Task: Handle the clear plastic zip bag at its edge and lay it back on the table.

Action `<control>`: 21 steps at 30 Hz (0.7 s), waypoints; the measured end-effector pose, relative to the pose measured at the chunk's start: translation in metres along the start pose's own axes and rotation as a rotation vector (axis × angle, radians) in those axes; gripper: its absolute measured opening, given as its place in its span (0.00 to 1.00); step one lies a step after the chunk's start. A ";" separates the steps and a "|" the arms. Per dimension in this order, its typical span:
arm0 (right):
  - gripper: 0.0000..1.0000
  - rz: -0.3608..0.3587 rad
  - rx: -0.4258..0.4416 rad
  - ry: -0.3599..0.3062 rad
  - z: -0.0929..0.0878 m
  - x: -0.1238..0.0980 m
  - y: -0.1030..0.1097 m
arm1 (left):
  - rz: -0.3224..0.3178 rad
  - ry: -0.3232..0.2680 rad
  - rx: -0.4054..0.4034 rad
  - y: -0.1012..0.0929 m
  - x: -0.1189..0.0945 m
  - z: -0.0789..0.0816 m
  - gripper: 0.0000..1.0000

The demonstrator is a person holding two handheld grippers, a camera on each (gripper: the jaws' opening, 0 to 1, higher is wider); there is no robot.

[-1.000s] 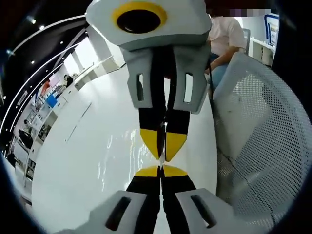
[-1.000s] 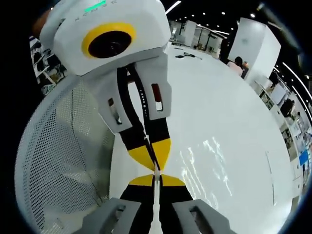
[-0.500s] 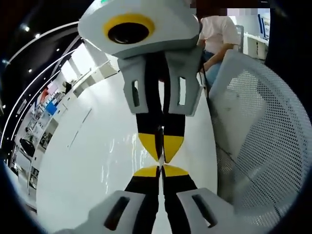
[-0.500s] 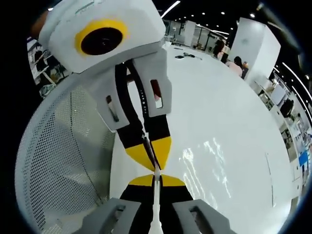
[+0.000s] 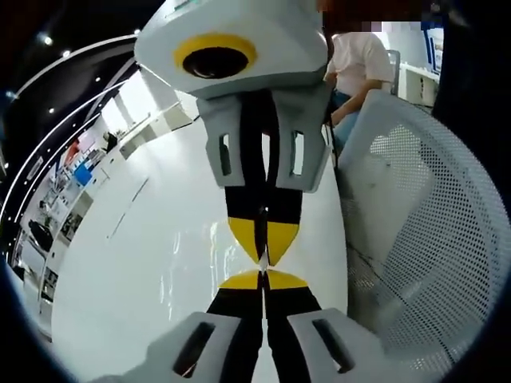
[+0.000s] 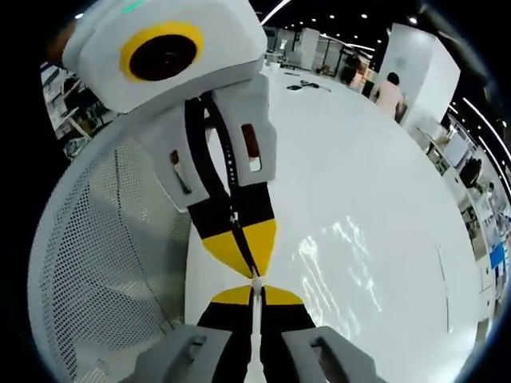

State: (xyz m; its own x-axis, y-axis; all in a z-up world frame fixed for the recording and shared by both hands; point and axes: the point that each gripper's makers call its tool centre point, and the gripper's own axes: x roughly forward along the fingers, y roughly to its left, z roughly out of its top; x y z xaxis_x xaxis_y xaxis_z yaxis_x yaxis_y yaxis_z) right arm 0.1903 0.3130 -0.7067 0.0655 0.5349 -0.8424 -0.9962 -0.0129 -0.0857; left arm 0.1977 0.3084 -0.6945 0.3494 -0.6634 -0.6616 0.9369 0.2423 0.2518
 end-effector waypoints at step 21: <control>0.00 -0.016 0.028 0.072 -0.020 0.000 -0.010 | 0.018 -0.001 -0.055 0.007 -0.008 -0.011 0.00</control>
State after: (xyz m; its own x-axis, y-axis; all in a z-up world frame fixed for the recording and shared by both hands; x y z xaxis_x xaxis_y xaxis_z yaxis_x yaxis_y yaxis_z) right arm 0.2015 0.2960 -0.7170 0.0840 0.4730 -0.8770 -0.9962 0.0193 -0.0850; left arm 0.2013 0.3235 -0.6955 0.3665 -0.6591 -0.6567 0.9294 0.2928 0.2248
